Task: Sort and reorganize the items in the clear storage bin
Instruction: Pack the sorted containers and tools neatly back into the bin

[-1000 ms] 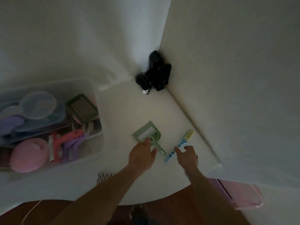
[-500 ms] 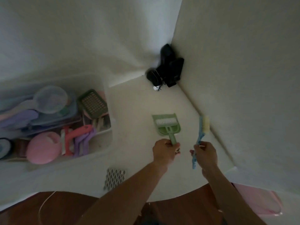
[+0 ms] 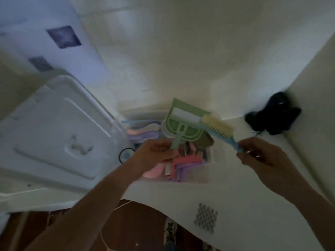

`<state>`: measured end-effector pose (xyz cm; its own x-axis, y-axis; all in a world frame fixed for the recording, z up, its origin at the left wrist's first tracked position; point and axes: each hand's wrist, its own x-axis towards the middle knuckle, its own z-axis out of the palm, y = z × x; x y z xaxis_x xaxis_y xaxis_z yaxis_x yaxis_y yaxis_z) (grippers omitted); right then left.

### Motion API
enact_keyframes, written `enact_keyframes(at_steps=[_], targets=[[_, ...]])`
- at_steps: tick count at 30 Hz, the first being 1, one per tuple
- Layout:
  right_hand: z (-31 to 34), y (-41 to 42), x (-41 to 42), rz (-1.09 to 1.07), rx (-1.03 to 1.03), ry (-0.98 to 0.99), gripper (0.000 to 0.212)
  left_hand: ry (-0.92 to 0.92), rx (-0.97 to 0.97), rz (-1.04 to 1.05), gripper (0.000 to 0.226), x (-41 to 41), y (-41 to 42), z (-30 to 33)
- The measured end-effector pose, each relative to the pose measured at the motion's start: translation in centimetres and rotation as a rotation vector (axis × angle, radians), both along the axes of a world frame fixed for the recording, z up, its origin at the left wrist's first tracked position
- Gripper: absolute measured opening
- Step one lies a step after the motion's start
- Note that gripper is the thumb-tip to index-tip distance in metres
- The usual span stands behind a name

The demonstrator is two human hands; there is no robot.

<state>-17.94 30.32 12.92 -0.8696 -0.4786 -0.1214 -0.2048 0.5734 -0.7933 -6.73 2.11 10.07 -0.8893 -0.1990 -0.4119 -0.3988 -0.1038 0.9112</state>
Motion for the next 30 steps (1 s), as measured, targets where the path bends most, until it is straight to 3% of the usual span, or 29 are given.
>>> enact_keyframes(at_steps=[3,7,10,13,17,24,30], targets=[[-1.7,-4.8,0.5,0.218,0.223,0.032,0.026,-0.09,-0.114,-0.011,0.023,3.8,-7.0,-0.4],[-6.1,-12.2,1.9,0.517,0.4,-0.069,0.035,-0.154,-0.18,-0.085,0.024,6.9,-12.5,-2.1],[-10.3,-17.7,2.9,0.694,0.562,-0.091,0.02,-0.152,-0.191,-0.132,0.024,7.5,-14.5,-2.7],[-13.2,-22.6,4.3,0.849,0.647,-0.153,0.028,-0.136,-0.167,-0.141,0.023,7.4,-15.7,-3.0],[-16.5,-26.8,5.6,0.882,0.729,-0.2,0.033,-0.111,-0.119,-0.134,0.023,7.3,-16.8,-3.8],[-18.9,-28.1,7.1,0.866,0.851,-0.071,0.031,-0.098,-0.076,-0.163,0.025,7.5,-18.0,-4.7],[-17.4,-27.8,7.2,0.794,0.958,0.198,0.029,-0.1,-0.101,-0.199,0.022,7.6,-18.2,-4.9]])
